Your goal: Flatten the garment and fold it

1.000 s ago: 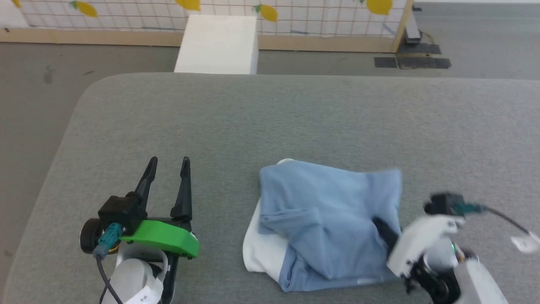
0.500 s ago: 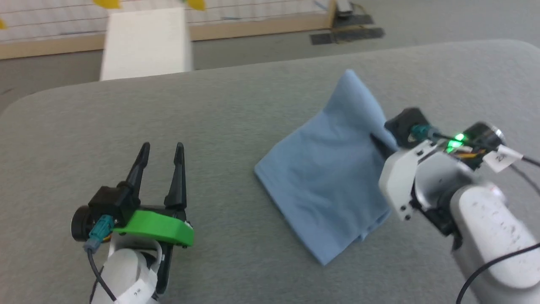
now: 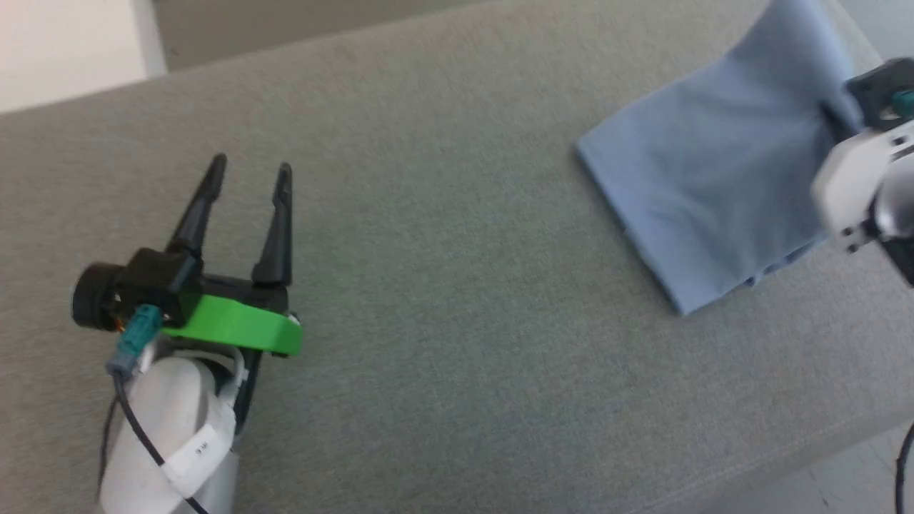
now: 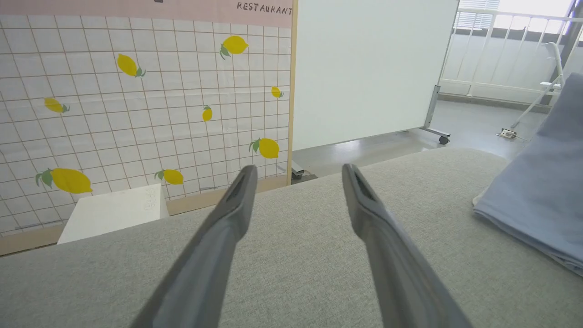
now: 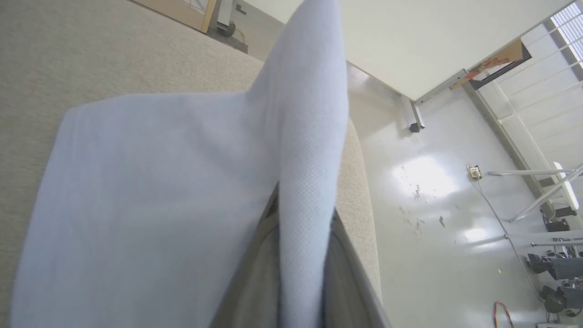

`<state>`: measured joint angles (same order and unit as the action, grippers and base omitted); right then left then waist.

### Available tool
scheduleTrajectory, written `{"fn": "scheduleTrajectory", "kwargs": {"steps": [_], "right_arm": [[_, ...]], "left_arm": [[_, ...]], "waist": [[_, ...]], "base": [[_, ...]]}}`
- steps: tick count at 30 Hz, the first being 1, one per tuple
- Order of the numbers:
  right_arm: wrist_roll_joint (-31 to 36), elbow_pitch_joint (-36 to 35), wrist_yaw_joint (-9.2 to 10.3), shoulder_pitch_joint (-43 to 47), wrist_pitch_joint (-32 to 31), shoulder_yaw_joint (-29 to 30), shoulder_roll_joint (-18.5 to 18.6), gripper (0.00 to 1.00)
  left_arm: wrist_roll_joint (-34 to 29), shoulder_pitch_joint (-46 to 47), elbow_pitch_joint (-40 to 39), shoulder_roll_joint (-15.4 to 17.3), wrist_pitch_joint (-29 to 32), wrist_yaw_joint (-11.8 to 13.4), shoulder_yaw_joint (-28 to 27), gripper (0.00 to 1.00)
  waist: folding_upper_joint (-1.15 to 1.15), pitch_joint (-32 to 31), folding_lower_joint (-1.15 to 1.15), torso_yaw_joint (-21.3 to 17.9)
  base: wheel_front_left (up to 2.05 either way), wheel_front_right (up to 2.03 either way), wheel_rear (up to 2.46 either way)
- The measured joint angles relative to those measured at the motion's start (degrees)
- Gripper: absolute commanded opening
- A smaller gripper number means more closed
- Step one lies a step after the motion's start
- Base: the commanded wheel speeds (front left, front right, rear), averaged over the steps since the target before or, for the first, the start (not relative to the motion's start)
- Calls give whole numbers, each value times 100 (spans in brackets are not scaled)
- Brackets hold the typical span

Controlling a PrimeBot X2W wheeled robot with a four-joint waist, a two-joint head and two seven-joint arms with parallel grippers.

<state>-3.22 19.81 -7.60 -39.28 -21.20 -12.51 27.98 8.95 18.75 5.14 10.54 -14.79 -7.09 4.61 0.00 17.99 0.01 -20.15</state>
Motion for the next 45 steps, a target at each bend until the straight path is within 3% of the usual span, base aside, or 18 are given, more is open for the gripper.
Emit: {"fn": "scheduleTrajectory", "kwargs": {"steps": [10,18,19,20,21,26,31,37,45], "right_arm": [[937,1279,-1,-557,950,1475,159,0],[1678,1663,0,-649,1244,2613,-240,0],[1755,1686,0,-649,1278,2692,-271,24],[1823,1722,0,-648,1322,2758,-301,97],[1873,1755,0,-647,1335,2840,-347,100],[2053,1695,0,-553,1635,3064,-401,100],[1718,1450,0,-122,1902,3377,-546,100],[1056,884,0,587,2076,3132,-719,100],[108,-255,1,1586,2192,2758,-1224,100]], "left_arm": [[-41,367,-197,378,59,0,143,100],[-36,421,-255,450,108,0,164,100],[-32,421,-244,448,107,1,169,100],[-30,418,-220,444,103,2,170,100],[-20,413,-186,435,101,8,168,100],[80,342,4,280,47,38,161,100],[165,119,243,14,24,63,155,100],[288,-233,313,-278,23,69,24,100],[335,-694,385,-545,8,105,-143,100]], "waist": [[0,971,0,-232],[0,1376,0,-49],[0,1381,0,-18],[0,1374,0,18],[0,1348,0,48],[0,1085,0,153],[0,640,0,279],[0,48,-1,494],[0,-664,-1,909]], "base": [[0,0,0],[0,0,0],[0,0,0],[0,0,0],[0,0,0],[0,0,0],[0,0,0],[0,0,0],[0,0,0]]}}
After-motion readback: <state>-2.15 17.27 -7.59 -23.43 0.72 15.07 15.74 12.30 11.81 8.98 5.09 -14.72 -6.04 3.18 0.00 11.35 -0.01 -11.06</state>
